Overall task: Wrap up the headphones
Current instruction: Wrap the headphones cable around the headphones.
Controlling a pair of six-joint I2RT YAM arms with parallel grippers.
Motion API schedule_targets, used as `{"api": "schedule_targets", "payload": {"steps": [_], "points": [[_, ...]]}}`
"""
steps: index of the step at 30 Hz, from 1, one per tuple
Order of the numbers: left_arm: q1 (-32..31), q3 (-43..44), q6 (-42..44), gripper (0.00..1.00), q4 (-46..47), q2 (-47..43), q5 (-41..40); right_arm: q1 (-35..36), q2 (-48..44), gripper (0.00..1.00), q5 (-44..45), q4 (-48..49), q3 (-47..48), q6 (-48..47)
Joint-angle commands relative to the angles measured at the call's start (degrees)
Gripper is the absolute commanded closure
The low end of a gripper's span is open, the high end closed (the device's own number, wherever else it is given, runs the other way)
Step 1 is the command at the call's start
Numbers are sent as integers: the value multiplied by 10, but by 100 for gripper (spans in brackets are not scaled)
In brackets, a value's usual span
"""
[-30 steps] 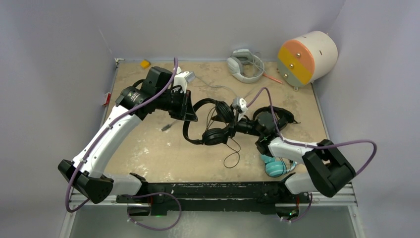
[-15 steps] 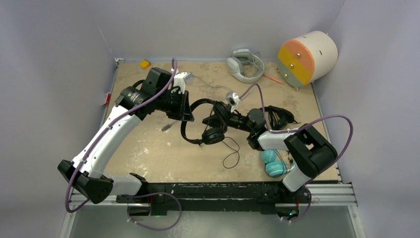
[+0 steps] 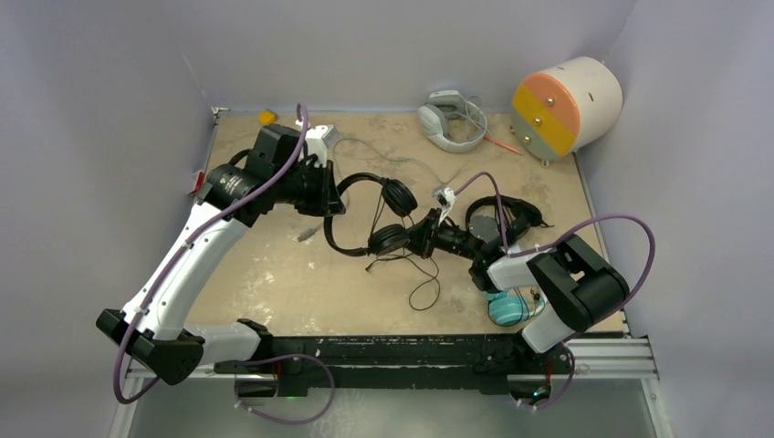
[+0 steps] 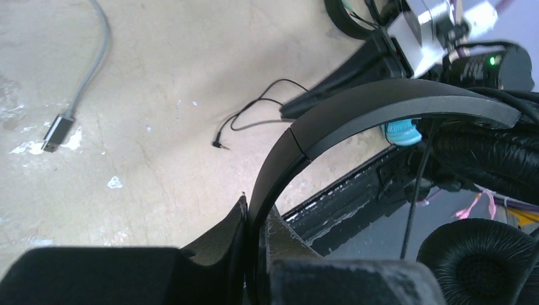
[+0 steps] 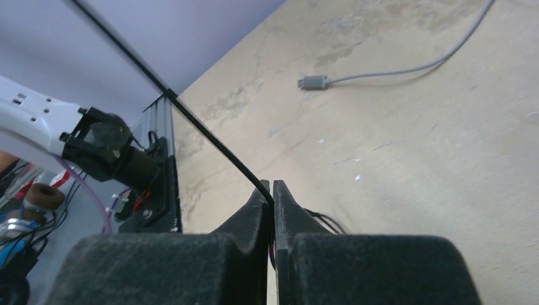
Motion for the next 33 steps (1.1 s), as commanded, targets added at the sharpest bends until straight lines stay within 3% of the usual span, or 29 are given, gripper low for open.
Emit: {"api": "schedule_targets", "payload": {"steps": [1,5,13,18,25,33], "points": [[18,29,-44,100,60,-5,-8,33,-17,97,-24,36,-25,18],[19,-11,-82,100,118,-8,3,79,-17,90,-36,96,-47,39],[21,-76,-129,100,183,-19,-43,157,-20,89,-24,169,-33,77],[29,-87,-152,100,203,-28,-118,209,-66,88,0,105,-20,37],[34,-101,-166,100,221,-33,-286,261,-161,87,7,-23,0,-26],[34,-196,-15,100,323,-69,-387,265,-224,88,40,-189,91,-17]]}}
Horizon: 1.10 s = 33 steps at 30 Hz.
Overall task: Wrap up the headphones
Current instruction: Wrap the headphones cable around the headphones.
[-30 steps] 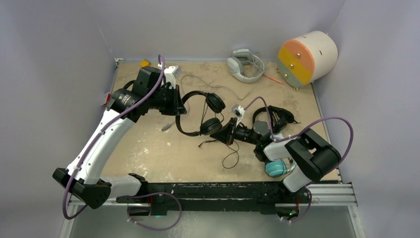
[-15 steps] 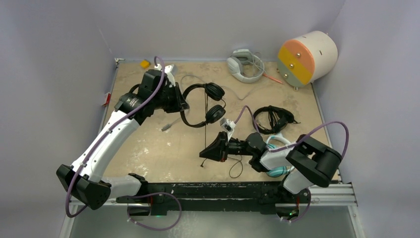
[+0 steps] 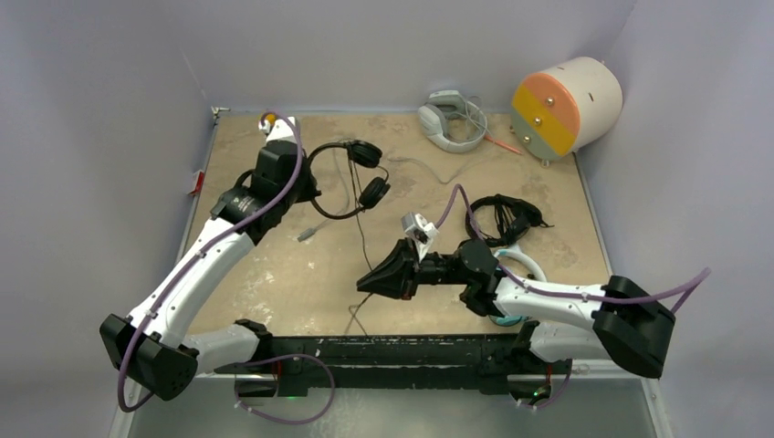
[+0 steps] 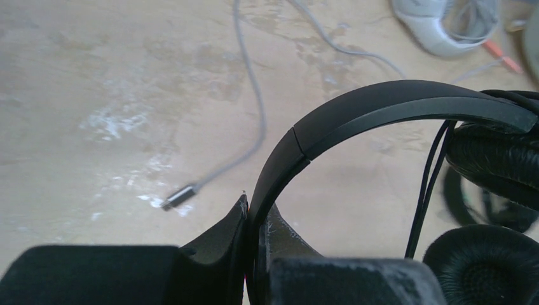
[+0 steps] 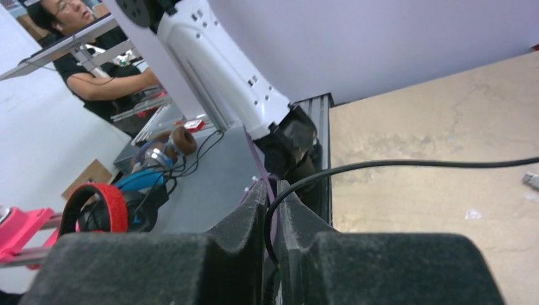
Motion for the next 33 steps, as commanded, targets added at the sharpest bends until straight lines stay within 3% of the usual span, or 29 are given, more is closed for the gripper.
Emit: {"api": "schedule_targets", "payload": {"steps": [1,5,10,15,27,33], "points": [[4,-37,88,100,86,-29,-84,4,-29,90,45,-146,91,-11],[3,-51,129,100,75,-35,-122,3,-48,96,120,-375,188,-80],[-1,-74,184,100,75,-51,-160,-3,-44,97,207,-578,306,-164],[-15,-74,223,100,46,-48,-178,-13,16,99,280,-773,430,-253],[-86,-35,224,100,-91,17,-109,-15,72,96,530,-784,471,-430],[-97,-16,214,100,-119,32,-76,-32,64,92,575,-736,432,-439]]}}
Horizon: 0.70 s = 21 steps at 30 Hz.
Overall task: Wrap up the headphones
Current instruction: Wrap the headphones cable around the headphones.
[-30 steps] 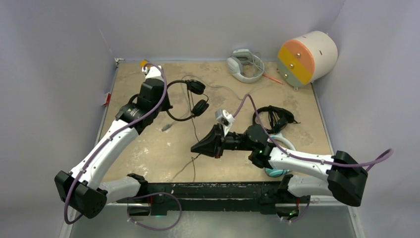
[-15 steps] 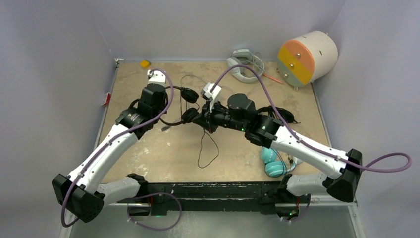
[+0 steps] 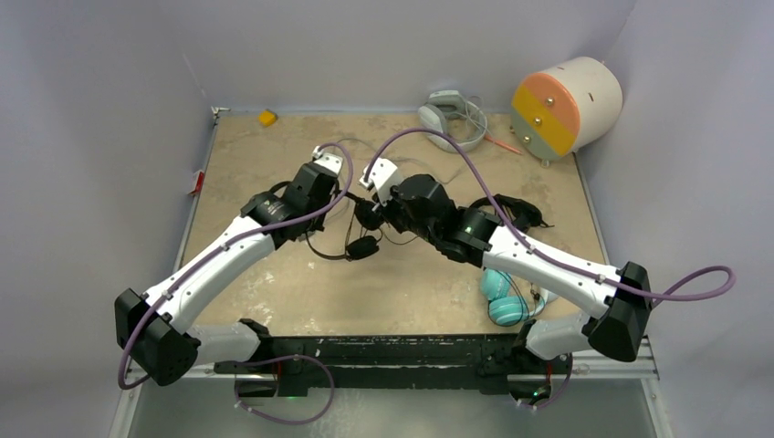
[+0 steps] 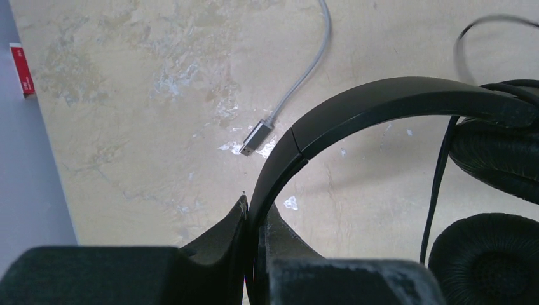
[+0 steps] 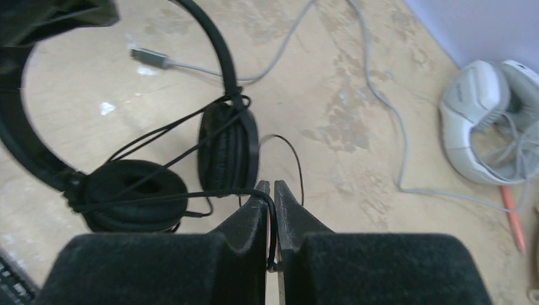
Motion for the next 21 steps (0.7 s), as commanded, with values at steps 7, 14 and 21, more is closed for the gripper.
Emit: {"api": "schedule_targets", "payload": {"steps": [7,14,21], "points": [[-14,22,13,100,-29,-20,158,-94,-22,86,-38,57,-33,13],[-21,-1,26,100,-23,-47,248,-123,9,78,-127,39,-22,15],[-21,14,6,100,-10,-65,366,-149,25,79,-170,60,-45,47]]}}
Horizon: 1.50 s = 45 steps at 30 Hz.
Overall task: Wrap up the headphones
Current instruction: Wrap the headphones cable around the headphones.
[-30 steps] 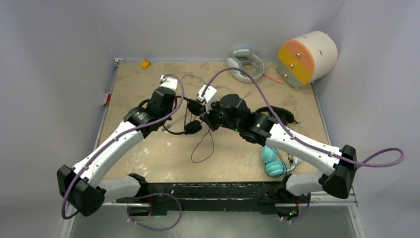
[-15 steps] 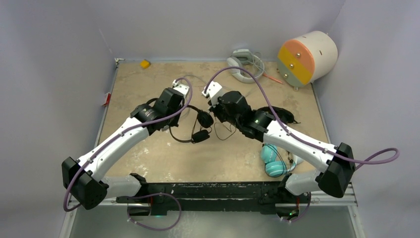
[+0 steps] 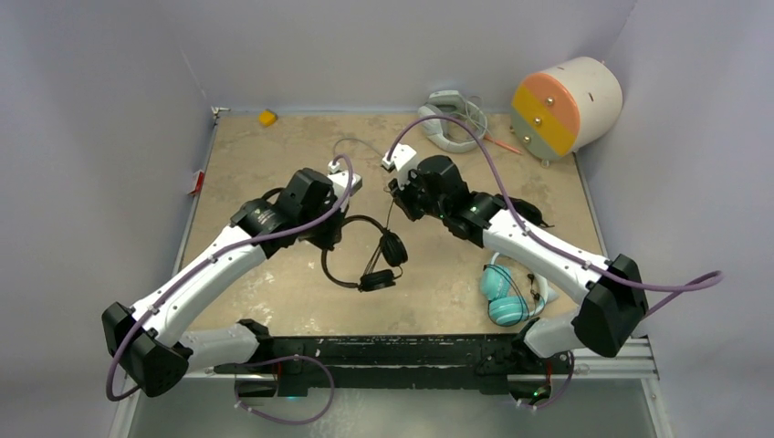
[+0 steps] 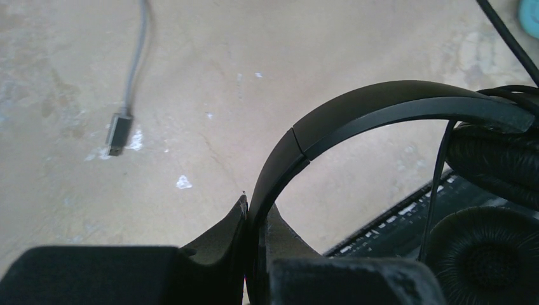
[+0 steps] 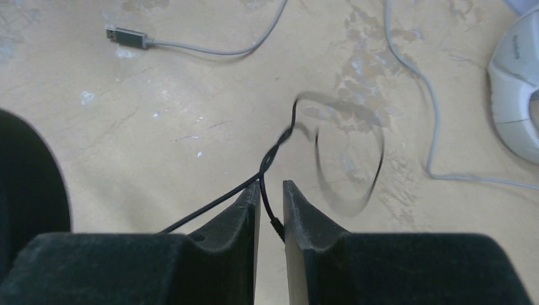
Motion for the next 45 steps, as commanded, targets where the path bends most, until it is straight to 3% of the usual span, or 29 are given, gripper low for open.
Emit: {"api": "schedule_targets", "payload": {"steps": [1,4,9,19,23,28,31,38,45], "points": [[-2,16,-12,100,24,-33,124,-32,0,79,-63,45,-19,38],[-2,32,-35,100,24,-46,159,-62,-4,79,-138,84,-54,81],[-2,111,-91,100,-54,-10,170,-84,-13,79,-201,143,-109,127],[1,213,-134,100,-100,40,197,-85,-41,82,-213,189,-188,152],[12,265,-152,100,-108,51,192,-86,-50,90,-215,203,-219,165],[61,306,-161,100,-104,58,206,-87,-62,100,-180,225,-269,202],[110,328,-161,100,-105,75,208,-86,-65,100,-170,230,-295,238],[164,363,-188,100,-75,125,113,-86,-100,100,-289,279,-348,270],[242,324,-265,100,25,159,71,-63,-216,100,-355,171,-351,246]]}}
